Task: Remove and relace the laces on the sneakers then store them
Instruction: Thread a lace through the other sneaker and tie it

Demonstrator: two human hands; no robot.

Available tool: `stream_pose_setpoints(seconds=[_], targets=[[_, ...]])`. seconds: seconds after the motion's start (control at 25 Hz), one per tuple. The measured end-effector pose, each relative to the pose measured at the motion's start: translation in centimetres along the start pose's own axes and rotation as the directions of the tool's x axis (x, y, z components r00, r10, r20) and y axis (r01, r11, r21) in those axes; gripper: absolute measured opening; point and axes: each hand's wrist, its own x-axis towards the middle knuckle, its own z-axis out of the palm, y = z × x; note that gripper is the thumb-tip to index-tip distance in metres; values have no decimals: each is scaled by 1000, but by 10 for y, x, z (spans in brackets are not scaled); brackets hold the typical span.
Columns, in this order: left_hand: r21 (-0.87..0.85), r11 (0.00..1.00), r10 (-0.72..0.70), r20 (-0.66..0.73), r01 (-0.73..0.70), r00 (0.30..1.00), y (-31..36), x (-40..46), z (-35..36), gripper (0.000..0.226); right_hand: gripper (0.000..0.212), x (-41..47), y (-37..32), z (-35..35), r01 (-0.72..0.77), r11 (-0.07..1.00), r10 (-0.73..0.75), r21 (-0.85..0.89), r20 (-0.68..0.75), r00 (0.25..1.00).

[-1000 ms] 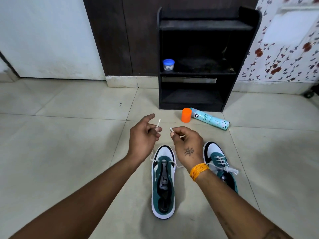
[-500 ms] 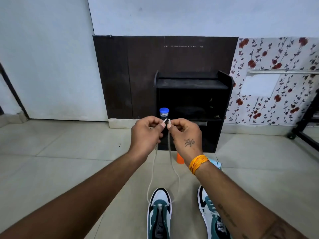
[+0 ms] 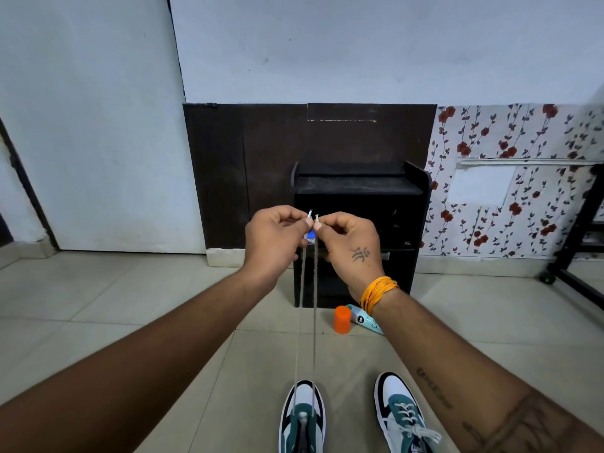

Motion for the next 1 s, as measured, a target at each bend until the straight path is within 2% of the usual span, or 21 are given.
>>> stream_pose_setpoints(seconds=[0.32, 0.48, 0.76, 0.88, 1.0], targets=[[-71, 997, -19, 18, 21, 1000, -4, 0, 0, 7, 9, -2, 1, 1, -9, 1000, 9, -3, 7, 1000], [-40, 999, -28, 29, 29, 999, -25, -5, 0, 6, 9, -11, 14, -2, -44, 999, 44, 8, 5, 999], [94, 990, -108, 21, 106, 994, -112, -29, -4, 6, 11, -60, 85, -1, -279, 960, 278, 16, 51, 959], [226, 965, -150, 53, 134, 987, -167, -52, -4, 6, 11, -91, 130, 0, -347, 938, 348, -29, 79, 934], [434, 890, -180, 55, 139, 982, -221, -85, -3, 8, 14, -128, 176, -2, -414, 906, 420, -85, 72, 905]])
